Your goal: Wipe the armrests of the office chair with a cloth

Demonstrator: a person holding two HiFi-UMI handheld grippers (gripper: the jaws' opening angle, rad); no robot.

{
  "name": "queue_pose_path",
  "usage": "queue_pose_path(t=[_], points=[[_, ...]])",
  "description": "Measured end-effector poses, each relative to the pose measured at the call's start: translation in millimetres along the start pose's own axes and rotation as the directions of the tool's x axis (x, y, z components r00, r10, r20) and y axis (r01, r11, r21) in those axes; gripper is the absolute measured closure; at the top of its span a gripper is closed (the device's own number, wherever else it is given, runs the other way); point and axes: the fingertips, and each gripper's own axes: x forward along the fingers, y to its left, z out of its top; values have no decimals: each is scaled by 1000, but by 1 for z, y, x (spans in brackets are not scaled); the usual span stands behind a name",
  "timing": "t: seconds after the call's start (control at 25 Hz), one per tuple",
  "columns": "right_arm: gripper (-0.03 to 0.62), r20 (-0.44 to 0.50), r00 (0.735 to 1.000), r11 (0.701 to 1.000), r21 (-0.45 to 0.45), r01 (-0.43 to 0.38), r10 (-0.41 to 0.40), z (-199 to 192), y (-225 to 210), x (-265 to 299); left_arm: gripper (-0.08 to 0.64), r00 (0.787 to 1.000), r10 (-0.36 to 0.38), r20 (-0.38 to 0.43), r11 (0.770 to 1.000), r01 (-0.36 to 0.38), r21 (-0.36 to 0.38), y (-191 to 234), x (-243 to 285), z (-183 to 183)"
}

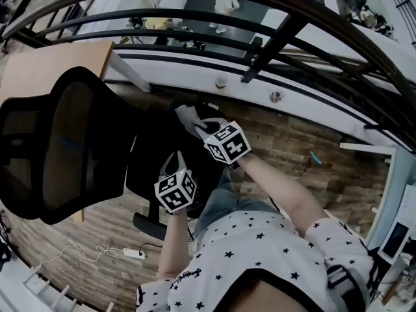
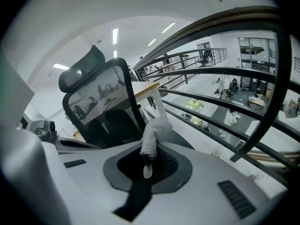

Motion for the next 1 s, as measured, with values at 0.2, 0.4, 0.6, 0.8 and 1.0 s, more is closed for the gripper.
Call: queue_pose_path(t=[0.2, 0.4, 0.6, 0.8, 1.0], points=[[560, -28, 999, 1000, -15, -17, 16, 10, 1, 36, 558, 1000, 17, -17, 1000, -17, -19, 14, 12, 4], [560, -62, 998, 999, -33, -16, 14, 12, 1, 67, 558, 999, 29, -25, 999, -30, -43, 25, 18, 4], [560, -94, 996, 998, -58, -16, 10, 14, 1, 95, 558, 999, 38, -36, 997, -40, -64, 38, 23, 3], [560, -130, 992, 996, -92, -5, -7, 16, -3, 122, 558, 998, 35, -48, 997, -39, -65, 44, 25, 1], [560, -169, 985, 994, -109, 26, -44, 14, -12, 145, 558, 997, 44, -63, 995, -50, -83, 52, 26, -3]])
